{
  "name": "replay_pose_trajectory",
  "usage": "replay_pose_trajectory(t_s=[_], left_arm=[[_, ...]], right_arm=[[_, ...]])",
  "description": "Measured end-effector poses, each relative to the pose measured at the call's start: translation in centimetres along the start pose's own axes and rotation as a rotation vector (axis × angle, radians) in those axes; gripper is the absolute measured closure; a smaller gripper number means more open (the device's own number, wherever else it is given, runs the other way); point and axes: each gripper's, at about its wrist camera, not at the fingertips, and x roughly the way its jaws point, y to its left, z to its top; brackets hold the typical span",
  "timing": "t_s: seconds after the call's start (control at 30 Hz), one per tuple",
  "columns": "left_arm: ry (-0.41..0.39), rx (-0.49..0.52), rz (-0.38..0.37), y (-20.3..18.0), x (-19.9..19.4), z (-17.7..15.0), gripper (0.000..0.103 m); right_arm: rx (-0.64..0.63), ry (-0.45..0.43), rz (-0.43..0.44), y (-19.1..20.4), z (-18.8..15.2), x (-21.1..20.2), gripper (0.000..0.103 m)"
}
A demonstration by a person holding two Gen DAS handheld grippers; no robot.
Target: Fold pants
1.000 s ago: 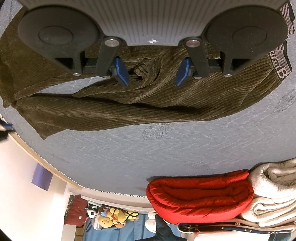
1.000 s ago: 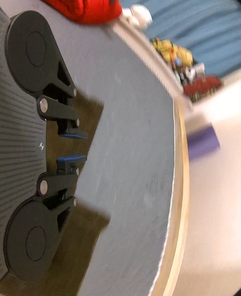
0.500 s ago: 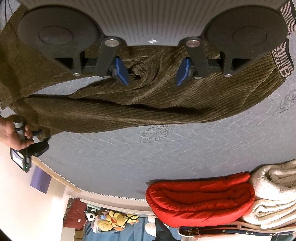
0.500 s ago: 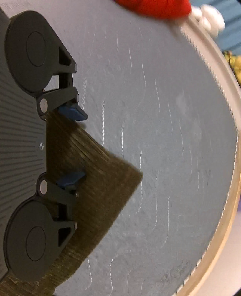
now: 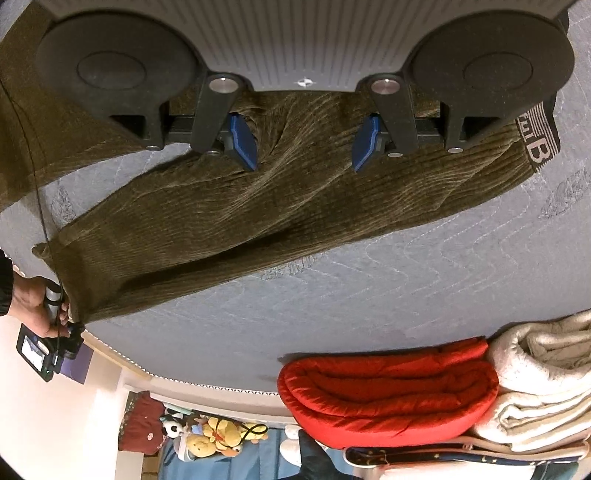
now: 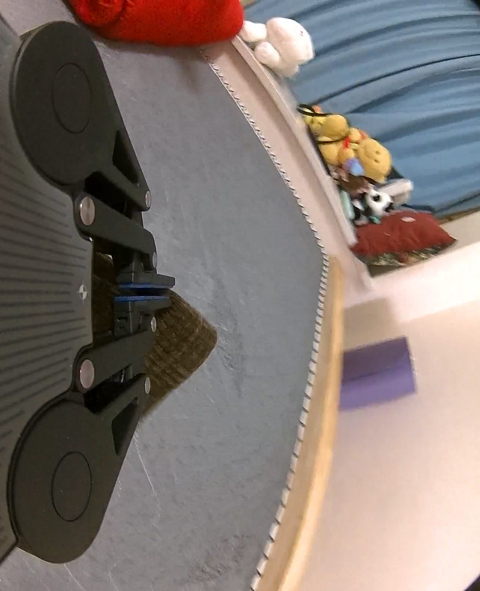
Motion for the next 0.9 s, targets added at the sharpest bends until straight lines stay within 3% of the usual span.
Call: replay_pose_trajectory(t_s=[0.07,0.13,0.2,0.37,0.53,0.7,0.9], left_arm=[[0.004,-0.003,-0.002,-0.1,0.0,0.0,0.041],[0.009,-0.011,-0.01,0.0,0.1,0.0,0.041],[0.008,-0.016,-0.006,0.1,0.0,0.0,0.041],[-0.007,-0.03,0.018,0.5,-0.6,0.1,0.041],[-0.042,-0.049,0.039,1.1,-2.2,0.1,0.041],[-0.065,-0.082,0.055,2.4,-4.1,-0.1,0.042],[-0.137,-0.084,0.049,3.0,-7.9,-0.5,0.043]], right_arm=[[-0.027,-0.017,-0.033,0.1,-0.3,-0.5,0.094],[-0.044,-0.008,-0.006,-0.2,-0.9,-1.6,0.075],[-0.065,-0.004,0.014,-0.9,-1.5,-3.0,0.071],[-0.106,0.02,0.16,-1.3,-2.6,-9.6,0.067],[-0.114,-0.016,0.278,-2.6,-2.7,-19.2,0.063],[-0.164,-0.082,0.33,-2.8,-1.4,-29.6,0.06],[-0.258,-0.215,0.406,-2.0,1.6,-43.3,0.051]])
